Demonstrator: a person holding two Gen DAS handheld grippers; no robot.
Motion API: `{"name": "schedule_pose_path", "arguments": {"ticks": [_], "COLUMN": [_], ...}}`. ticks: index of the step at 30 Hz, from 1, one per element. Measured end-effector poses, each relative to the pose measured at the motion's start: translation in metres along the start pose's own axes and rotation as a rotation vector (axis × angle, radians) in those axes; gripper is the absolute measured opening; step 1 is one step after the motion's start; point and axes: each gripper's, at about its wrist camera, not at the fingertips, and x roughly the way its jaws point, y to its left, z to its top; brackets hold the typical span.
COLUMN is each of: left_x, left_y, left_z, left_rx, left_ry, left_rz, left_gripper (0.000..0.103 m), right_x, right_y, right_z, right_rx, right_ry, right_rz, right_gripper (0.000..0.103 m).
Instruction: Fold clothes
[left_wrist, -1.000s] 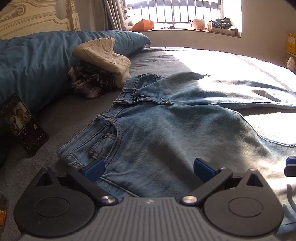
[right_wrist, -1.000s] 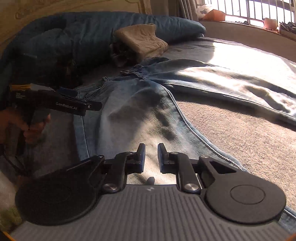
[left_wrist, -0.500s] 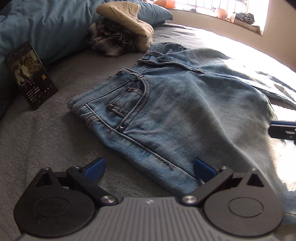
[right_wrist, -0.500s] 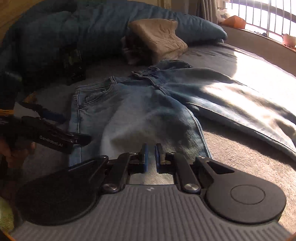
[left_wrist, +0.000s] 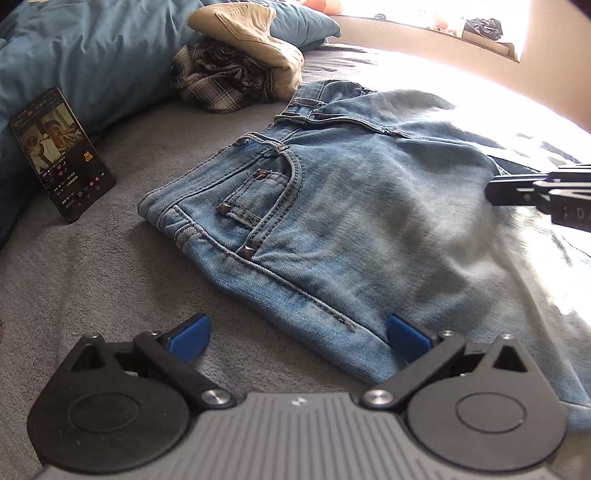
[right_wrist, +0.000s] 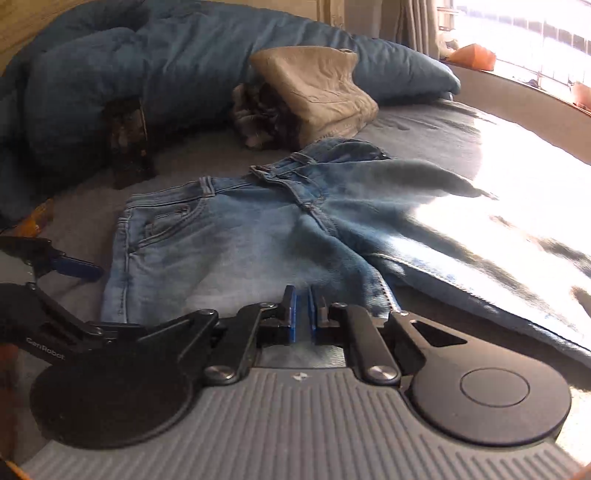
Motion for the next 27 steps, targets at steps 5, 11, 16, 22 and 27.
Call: {"name": "schedule_pose_path", "arguments": {"ticks": [5, 11, 16, 22, 27], "left_x": [-0.001, -0.001, -0.003, -0.003, -0.004], "left_y": [0.001, 0.0, 0.001, 0.003, 0.004], "left_z": [-0.001, 0.0, -0.002, -0.002, -0.003], "left_rx": [0.001, -0.005, -0.001, -0.009, -0.015], "left_ry": [-0.008, -0.007, -0.011, -0.008, -0.006], "left_rz": [0.0, 0.009, 0.008, 0.007, 0.009], "left_gripper": [0.103, 0.103, 0.103, 0.103, 0.103], "right_x": [0.015, 0.022, 0.027, 0.002, 0.013], "right_y": [-0.001, -0.002, -0.002, -0.002, 0.024], "right_z": [0.0, -0.001, -0.002, 0.011, -0.002], "right_rx": [0.027, 0.073, 0.111, 0.15, 0.059], "right_ry": [0.016, 0.026, 0.035, -0.035, 0.041], "right_rz": [0.004, 0.029, 0.049, 0.104, 0.157], "right_gripper": [0.006, 0.008, 0.003, 0.005, 0.003]}}
